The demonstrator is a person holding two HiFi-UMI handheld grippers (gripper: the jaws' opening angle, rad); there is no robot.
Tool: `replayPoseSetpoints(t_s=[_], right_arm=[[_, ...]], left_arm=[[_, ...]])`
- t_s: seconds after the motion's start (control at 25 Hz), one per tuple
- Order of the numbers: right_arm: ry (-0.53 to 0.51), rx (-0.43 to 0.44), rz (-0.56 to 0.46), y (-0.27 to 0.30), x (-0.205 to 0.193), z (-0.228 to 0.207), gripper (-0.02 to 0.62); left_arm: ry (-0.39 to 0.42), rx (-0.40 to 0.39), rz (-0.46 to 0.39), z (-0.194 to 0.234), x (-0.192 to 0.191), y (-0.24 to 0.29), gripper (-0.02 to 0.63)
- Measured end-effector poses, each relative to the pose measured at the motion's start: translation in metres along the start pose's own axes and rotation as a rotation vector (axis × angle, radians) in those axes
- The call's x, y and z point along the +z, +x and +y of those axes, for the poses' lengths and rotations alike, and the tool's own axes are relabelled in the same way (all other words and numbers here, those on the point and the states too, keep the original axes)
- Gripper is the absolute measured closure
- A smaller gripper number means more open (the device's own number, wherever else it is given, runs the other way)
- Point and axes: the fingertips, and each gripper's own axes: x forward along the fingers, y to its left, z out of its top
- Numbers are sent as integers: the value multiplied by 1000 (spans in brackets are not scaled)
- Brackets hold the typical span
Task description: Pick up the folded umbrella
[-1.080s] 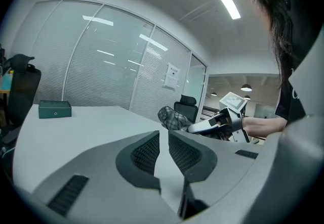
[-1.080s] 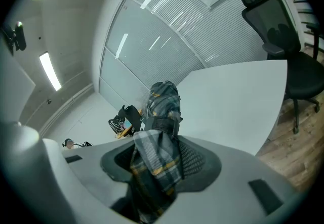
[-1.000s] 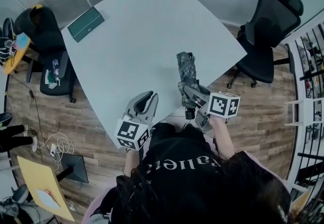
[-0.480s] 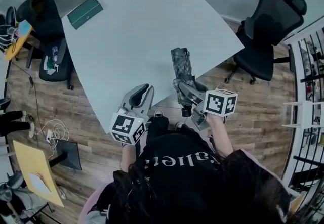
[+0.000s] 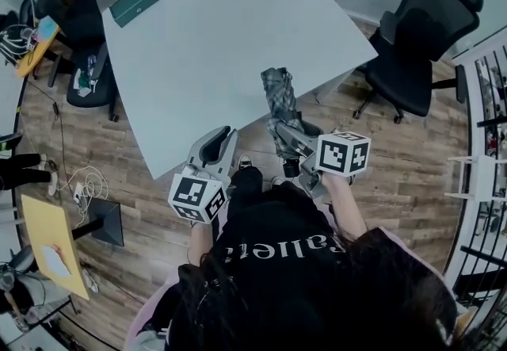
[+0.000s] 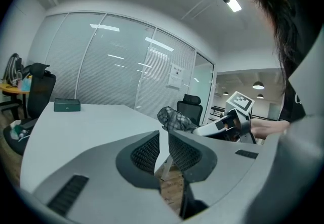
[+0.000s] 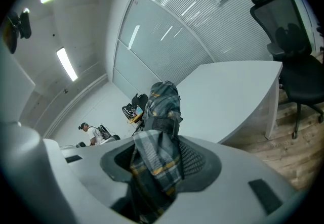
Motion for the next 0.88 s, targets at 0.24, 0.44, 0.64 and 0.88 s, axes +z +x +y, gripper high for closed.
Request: replayPoseSetpoints(t_s=[0.24, 0.44, 0.64, 0.88], right_arm=[[-24, 23, 22, -16, -22, 6, 399], [-48, 38, 40, -22, -39, 13, 399], [-64, 58, 42, -26, -48, 23, 399], [-76, 75, 43, -31, -50, 28, 399]], left_arm=[[0, 19, -5, -25, -14, -20, 534], [1, 38, -18, -35, -23, -37, 534], [11, 49, -33, -43, -25, -50, 534], [16, 67, -42, -48, -25, -57, 534]])
